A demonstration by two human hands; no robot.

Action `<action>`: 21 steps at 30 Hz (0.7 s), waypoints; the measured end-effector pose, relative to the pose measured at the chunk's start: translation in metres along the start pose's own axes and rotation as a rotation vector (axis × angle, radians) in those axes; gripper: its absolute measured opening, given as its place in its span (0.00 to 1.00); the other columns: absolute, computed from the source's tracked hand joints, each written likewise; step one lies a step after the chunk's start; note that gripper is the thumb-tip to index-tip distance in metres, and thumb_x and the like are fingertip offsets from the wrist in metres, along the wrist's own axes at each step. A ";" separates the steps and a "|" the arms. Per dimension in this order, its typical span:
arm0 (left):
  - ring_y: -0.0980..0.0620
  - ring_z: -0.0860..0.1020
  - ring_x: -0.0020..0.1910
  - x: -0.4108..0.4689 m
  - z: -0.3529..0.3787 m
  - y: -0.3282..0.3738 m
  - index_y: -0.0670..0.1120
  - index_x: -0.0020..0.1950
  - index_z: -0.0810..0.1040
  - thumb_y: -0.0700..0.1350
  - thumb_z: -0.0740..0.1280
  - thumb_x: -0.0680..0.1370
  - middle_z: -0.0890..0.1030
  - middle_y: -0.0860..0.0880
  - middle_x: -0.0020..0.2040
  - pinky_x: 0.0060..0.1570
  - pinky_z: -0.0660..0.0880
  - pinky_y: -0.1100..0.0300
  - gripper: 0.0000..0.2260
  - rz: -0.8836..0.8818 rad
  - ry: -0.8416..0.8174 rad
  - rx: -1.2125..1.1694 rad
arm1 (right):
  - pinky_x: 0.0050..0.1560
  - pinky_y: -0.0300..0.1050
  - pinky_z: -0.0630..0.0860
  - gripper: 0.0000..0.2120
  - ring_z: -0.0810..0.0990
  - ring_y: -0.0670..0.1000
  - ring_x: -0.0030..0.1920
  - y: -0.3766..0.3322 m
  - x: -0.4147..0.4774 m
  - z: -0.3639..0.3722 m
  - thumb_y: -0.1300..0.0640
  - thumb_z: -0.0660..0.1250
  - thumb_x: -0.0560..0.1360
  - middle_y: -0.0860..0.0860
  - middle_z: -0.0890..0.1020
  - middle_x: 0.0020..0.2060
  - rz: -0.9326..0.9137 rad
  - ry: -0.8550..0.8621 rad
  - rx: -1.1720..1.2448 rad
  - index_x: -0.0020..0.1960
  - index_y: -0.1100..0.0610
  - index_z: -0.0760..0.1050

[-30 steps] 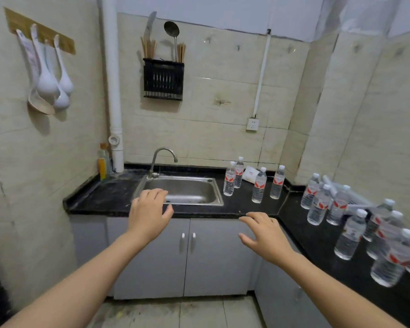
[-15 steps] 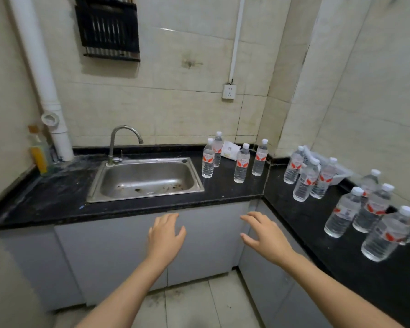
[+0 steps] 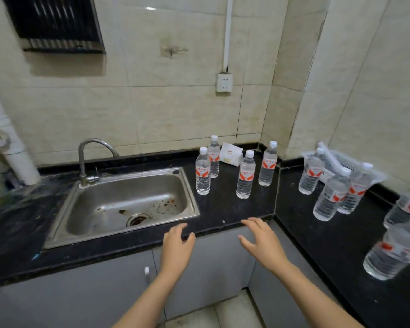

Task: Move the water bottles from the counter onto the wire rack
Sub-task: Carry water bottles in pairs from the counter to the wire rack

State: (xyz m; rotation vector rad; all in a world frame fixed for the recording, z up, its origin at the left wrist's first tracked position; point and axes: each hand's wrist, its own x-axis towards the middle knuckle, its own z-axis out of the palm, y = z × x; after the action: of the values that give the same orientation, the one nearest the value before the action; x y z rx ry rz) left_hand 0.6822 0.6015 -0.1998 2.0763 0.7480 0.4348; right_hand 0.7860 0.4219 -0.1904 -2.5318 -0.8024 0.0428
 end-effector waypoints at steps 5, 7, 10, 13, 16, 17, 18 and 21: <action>0.44 0.71 0.65 0.042 0.041 -0.028 0.40 0.64 0.72 0.41 0.64 0.76 0.75 0.42 0.64 0.64 0.65 0.55 0.17 -0.133 -0.065 -0.054 | 0.67 0.42 0.63 0.22 0.67 0.51 0.68 0.014 0.041 0.045 0.52 0.63 0.75 0.51 0.70 0.66 0.105 -0.056 0.133 0.68 0.55 0.67; 0.44 0.71 0.64 0.071 0.051 -0.036 0.40 0.65 0.72 0.41 0.64 0.76 0.75 0.41 0.64 0.64 0.67 0.53 0.17 -0.155 -0.069 -0.069 | 0.67 0.41 0.62 0.22 0.67 0.51 0.68 0.021 0.062 0.056 0.52 0.63 0.75 0.51 0.70 0.66 0.129 -0.098 0.133 0.68 0.56 0.66; 0.42 0.71 0.64 0.118 0.066 -0.041 0.39 0.64 0.73 0.40 0.64 0.76 0.75 0.40 0.63 0.65 0.66 0.50 0.17 -0.193 -0.051 -0.097 | 0.66 0.43 0.64 0.22 0.68 0.53 0.66 0.035 0.102 0.062 0.54 0.64 0.75 0.53 0.72 0.64 0.169 -0.096 0.123 0.67 0.57 0.68; 0.41 0.71 0.63 0.165 0.082 -0.037 0.38 0.64 0.72 0.39 0.63 0.76 0.75 0.38 0.63 0.64 0.67 0.50 0.16 -0.194 -0.050 -0.161 | 0.63 0.41 0.64 0.21 0.69 0.53 0.64 0.044 0.150 0.057 0.54 0.65 0.74 0.53 0.73 0.62 0.248 -0.028 0.149 0.66 0.57 0.69; 0.42 0.71 0.64 0.206 0.095 -0.030 0.40 0.66 0.70 0.40 0.63 0.76 0.74 0.39 0.64 0.63 0.67 0.50 0.18 -0.172 -0.068 -0.164 | 0.60 0.39 0.64 0.21 0.69 0.52 0.63 0.047 0.194 0.056 0.55 0.66 0.74 0.53 0.74 0.61 0.306 0.025 0.175 0.66 0.57 0.69; 0.43 0.70 0.65 0.219 0.099 -0.027 0.41 0.67 0.69 0.40 0.63 0.75 0.73 0.40 0.65 0.64 0.66 0.50 0.20 -0.147 -0.069 -0.144 | 0.58 0.37 0.63 0.21 0.69 0.52 0.63 0.047 0.206 0.057 0.55 0.66 0.74 0.54 0.74 0.60 0.327 0.053 0.185 0.66 0.57 0.68; 0.43 0.68 0.67 0.231 0.102 -0.025 0.42 0.69 0.67 0.40 0.64 0.75 0.71 0.41 0.67 0.65 0.65 0.50 0.22 -0.114 -0.062 -0.119 | 0.56 0.36 0.62 0.21 0.69 0.53 0.62 0.048 0.216 0.059 0.56 0.66 0.74 0.54 0.75 0.60 0.348 0.085 0.195 0.66 0.57 0.68; 0.45 0.62 0.72 0.260 0.114 -0.019 0.44 0.72 0.61 0.41 0.65 0.74 0.64 0.43 0.73 0.70 0.59 0.52 0.27 -0.036 -0.027 -0.040 | 0.58 0.38 0.63 0.23 0.69 0.54 0.62 0.053 0.233 0.068 0.57 0.67 0.73 0.54 0.75 0.61 0.428 0.177 0.236 0.67 0.57 0.68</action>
State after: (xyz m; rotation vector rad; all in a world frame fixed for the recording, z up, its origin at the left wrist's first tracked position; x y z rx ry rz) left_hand 0.9358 0.7089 -0.2719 2.0242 0.7537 0.3986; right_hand 0.9958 0.5419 -0.2484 -2.3938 -0.1674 0.0496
